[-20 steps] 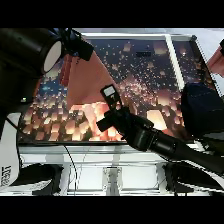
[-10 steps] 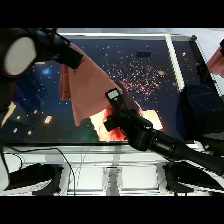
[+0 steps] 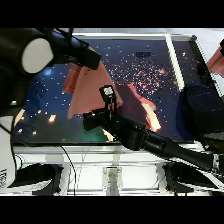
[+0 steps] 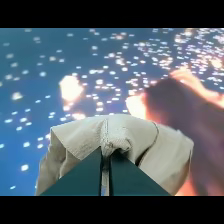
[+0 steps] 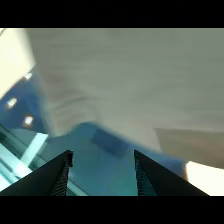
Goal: Fold the clothes and pants, and hang the long-sleeved shirts on hangers.
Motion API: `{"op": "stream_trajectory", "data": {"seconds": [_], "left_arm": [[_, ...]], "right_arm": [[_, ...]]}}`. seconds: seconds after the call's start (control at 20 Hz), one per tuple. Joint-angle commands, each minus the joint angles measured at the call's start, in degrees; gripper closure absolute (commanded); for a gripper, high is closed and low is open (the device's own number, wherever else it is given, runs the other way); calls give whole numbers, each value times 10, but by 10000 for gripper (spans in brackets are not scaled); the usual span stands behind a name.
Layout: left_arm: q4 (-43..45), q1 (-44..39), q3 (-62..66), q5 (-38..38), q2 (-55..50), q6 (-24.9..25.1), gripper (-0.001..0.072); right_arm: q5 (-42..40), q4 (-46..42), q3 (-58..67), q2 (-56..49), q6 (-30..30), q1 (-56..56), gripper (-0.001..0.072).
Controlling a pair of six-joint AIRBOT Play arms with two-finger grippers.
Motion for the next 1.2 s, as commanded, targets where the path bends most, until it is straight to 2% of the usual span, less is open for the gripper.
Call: {"op": "stream_trajectory", "data": {"seconds": [0.0,0.1,0.2,0.35,0.45,0.55,0.7,0.95,1.15], "left_arm": [[20,10,-25,6,-10,-9,678],[43,37,-49,-22,-11,-8,678],[25,66,-64,-32,-10,1,677],[-40,93,-84,-42,-11,45,678],[-82,97,-109,-67,-11,73,677],[-112,97,-155,-110,-11,103,677],[-205,97,-261,-161,-10,132,677],[-318,97,-474,-155,-10,166,677],[-348,97,-560,-82,-9,184,677]], "right_arm": [[60,-6,1,3,12,1,317],[193,-22,1,14,2,1,335],[315,-52,1,21,-9,1,335],[420,-91,1,36,-106,1,334],[441,-110,1,51,-149,1,334],[445,-121,1,70,-169,1,334],[446,-123,1,92,-188,1,334],[471,-123,1,108,-198,0,334],[472,-122,1,108,-197,0,334]]}}
